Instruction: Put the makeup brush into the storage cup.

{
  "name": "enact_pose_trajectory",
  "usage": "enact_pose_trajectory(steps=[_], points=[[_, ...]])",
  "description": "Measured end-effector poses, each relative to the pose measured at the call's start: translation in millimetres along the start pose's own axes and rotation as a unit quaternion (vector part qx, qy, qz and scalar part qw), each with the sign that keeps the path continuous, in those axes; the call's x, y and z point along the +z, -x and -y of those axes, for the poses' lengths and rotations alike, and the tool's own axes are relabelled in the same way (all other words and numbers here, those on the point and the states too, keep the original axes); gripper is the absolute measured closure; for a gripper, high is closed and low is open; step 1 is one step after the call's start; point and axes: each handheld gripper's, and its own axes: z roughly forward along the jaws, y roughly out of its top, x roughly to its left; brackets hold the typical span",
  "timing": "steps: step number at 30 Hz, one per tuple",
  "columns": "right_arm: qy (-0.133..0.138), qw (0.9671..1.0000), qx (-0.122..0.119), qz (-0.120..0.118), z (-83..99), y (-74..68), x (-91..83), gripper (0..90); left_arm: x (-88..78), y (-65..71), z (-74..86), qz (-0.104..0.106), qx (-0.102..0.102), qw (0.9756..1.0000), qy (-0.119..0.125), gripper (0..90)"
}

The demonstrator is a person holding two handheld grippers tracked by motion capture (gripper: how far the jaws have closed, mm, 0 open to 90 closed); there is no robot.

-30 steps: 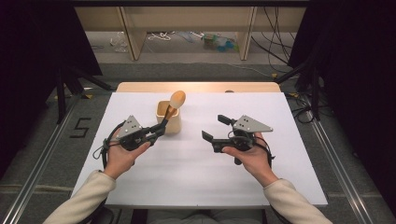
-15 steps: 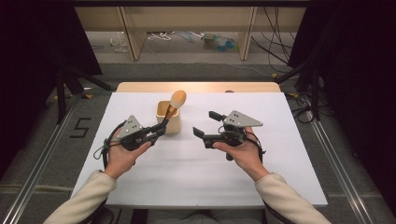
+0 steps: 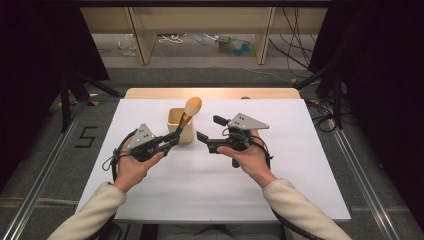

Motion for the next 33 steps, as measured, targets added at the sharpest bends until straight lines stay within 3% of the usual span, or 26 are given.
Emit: enact_pose_trajectory(steps=[1, 15, 23, 25, 28, 29, 31, 32, 33], points=[[-0.002, 0.9999, 0.012, -0.005, 0.0, -1.1, 2.4, 18.4, 0.1, 0.0, 0.0, 0.000, 0.000, 1.0000, 0.000, 75.9], [-0.002, 0.9996, 0.025, -0.014, -2.9, -8.8, 36.0, 26.5, 0.2, 0.2, 0.0, 0.001, 0.002, 1.0000, 0.001, 75.9], [0.003, 0.9996, 0.028, -0.008, -2.9, -10.8, 46.1, 35.8, 0.6, 0.1, 0.2, 0.001, 0.003, 1.0000, 0.000, 75.9], [0.002, 0.9991, 0.042, -0.010, -3.8, -12.0, 47.1, 37.6, 0.6, -0.1, 0.4, 0.000, 0.002, 1.0000, 0.000, 75.9], [0.001, 0.9994, 0.035, -0.007, -4.5, -12.8, 49.8, 39.2, 0.8, -0.2, 0.7, -0.001, 0.002, 1.0000, 0.000, 75.9], [-0.003, 0.9988, 0.048, -0.010, -4.6, -14.4, 50.2, 39.6, 0.7, -0.2, 0.6, 0.000, 0.002, 1.0000, 0.000, 75.9], [0.009, 0.9992, 0.037, -0.008, -4.5, -12.5, 53.1, 40.6, 0.5, -0.5, 0.6, -0.001, 0.003, 1.0000, -0.001, 75.9], [-0.004, 0.9991, 0.042, -0.006, -5.1, -13.0, 52.4, 41.0, 0.6, -0.7, 0.6, -0.001, 0.004, 1.0000, -0.002, 75.9], [0.003, 0.9991, 0.041, -0.006, -5.2, -13.0, 53.6, 41.7, 0.5, -0.9, 0.8, -0.001, 0.004, 1.0000, -0.002, 75.9]])
